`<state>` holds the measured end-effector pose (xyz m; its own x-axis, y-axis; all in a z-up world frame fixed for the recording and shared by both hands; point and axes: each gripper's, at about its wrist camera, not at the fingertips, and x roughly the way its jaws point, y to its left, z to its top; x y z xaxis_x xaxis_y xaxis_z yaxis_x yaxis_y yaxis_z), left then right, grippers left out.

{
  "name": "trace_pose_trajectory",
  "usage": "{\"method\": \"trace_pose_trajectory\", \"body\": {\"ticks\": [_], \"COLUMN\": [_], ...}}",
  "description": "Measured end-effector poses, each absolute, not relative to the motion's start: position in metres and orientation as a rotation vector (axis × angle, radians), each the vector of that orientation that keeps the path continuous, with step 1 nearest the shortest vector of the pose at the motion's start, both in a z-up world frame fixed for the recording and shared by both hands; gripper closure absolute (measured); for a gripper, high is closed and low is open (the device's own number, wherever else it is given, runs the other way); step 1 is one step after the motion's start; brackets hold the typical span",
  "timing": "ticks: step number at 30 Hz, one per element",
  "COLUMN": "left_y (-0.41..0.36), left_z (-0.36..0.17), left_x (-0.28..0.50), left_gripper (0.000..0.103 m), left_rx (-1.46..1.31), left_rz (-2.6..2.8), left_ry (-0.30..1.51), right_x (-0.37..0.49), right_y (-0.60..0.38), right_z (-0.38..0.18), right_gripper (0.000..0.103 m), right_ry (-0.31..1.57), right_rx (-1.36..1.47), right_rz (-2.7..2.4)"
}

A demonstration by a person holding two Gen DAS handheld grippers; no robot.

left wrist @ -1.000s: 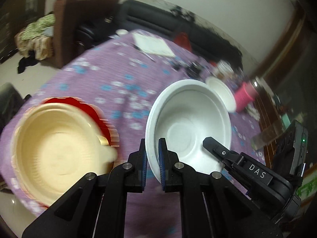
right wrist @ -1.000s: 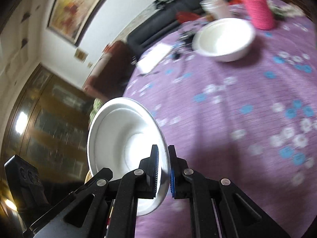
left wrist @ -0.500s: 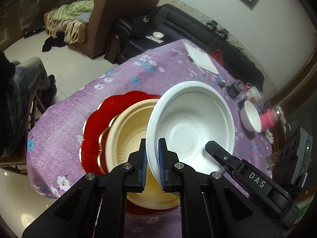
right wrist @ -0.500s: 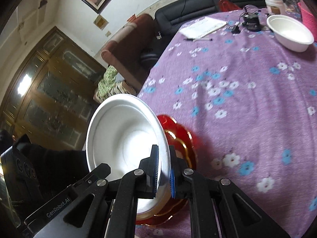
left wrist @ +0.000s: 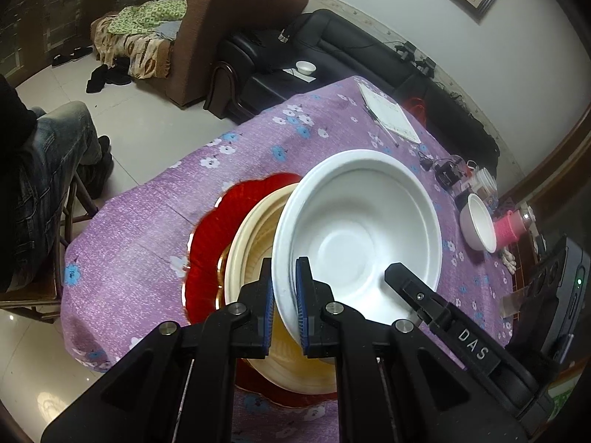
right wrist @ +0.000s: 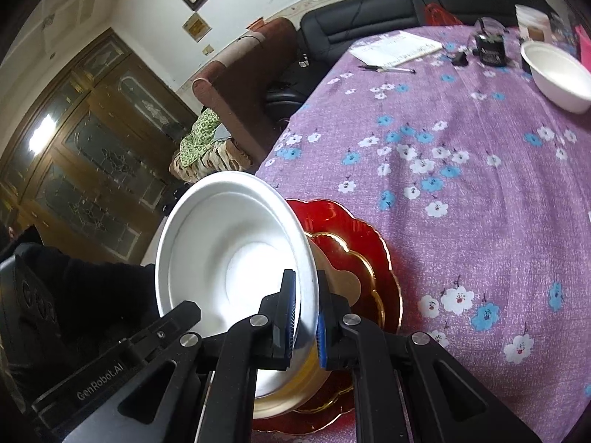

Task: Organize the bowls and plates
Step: 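Lower the white bowl into the beige bowl and open both grippers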

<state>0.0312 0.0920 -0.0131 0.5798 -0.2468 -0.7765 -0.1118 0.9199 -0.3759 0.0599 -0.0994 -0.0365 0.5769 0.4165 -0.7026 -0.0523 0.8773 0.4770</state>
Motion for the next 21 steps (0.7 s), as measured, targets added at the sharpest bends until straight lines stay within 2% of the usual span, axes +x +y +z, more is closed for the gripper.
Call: {"method": "trace_pose_trajectory", "body": {"ticks": [8,11,13,14,15,18,21], "left_y": [0.091,0.092,0.093,0.093,0.092,0.091,0.09], "left_z": [-0.01,-0.007,-0.003,0.001,0.004,0.015,0.025], "left_x": [0.027,0.025,0.02,0.017,0.015,0.007,0.0], "left_gripper": [0.091,0.088,0.087,0.087,0.084,0.054,0.051], "left_rx": [-0.351,-0.331,-0.308,-0.29,-0.273,-0.222,-0.186], "left_rz": [-0.053,-0.032,-0.015,-0.001,0.017,0.056,0.093], "left_ry": [0.95,0.934,0.906,0.885,0.866,0.804,0.746], "right_x": [0.05,0.042,0.037,0.033,0.029,0.023,0.022], "right_y": [-0.083,-0.08,-0.081,-0.084,-0.089,-0.105,-0.132], "right_z": [-0.03,-0.024,-0.019,-0.014,-0.009,0.0,0.002], "right_gripper": [0.088,0.078,0.068,0.068,0.068,0.064,0.063], "right_ry": [0.883,0.854,0.82,0.786,0.756,0.701,0.67], "right_rx": [0.325,0.295,0.281,0.277,0.281,0.319,0.369], "right_rz": [0.268,0.278,0.279,0.278,0.284,0.289,0.245]}}
